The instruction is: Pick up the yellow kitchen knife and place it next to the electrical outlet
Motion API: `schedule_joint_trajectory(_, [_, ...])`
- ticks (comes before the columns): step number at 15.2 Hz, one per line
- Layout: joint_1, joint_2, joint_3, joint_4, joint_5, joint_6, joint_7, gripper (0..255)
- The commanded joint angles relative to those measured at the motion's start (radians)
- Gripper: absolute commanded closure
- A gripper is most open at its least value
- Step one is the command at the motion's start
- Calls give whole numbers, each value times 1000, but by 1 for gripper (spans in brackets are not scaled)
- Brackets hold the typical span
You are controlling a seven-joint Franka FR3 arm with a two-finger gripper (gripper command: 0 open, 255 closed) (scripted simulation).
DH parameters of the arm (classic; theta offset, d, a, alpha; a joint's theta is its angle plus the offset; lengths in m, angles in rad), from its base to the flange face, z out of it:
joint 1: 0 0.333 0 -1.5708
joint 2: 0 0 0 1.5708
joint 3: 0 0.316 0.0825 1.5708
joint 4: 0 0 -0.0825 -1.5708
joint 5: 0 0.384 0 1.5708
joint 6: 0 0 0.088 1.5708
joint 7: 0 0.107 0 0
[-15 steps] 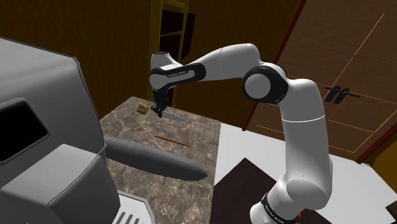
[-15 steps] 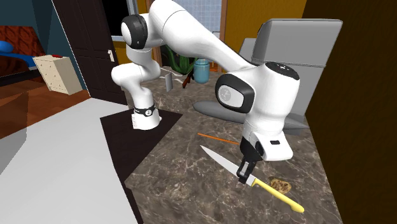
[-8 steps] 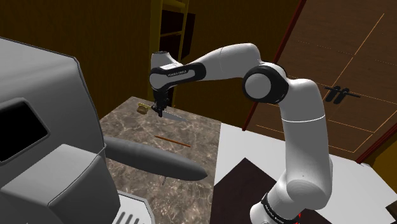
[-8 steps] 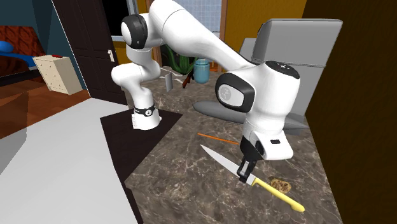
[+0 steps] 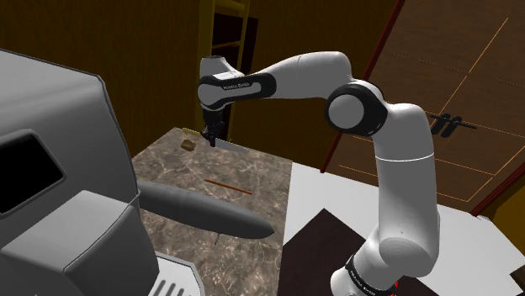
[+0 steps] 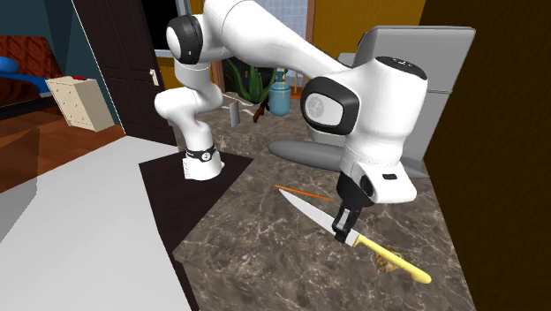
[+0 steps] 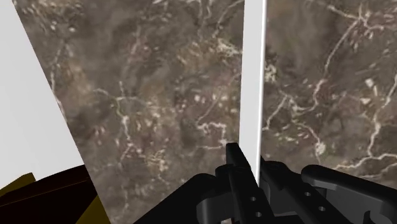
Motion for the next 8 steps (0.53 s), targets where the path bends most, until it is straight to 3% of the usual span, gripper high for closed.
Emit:
schedule_joint_trajectory(1, [0, -12, 1, 10, 2, -22, -3, 255])
schedule_joint_trajectory(8, [1, -33, 3, 71, 6, -104, -10, 255])
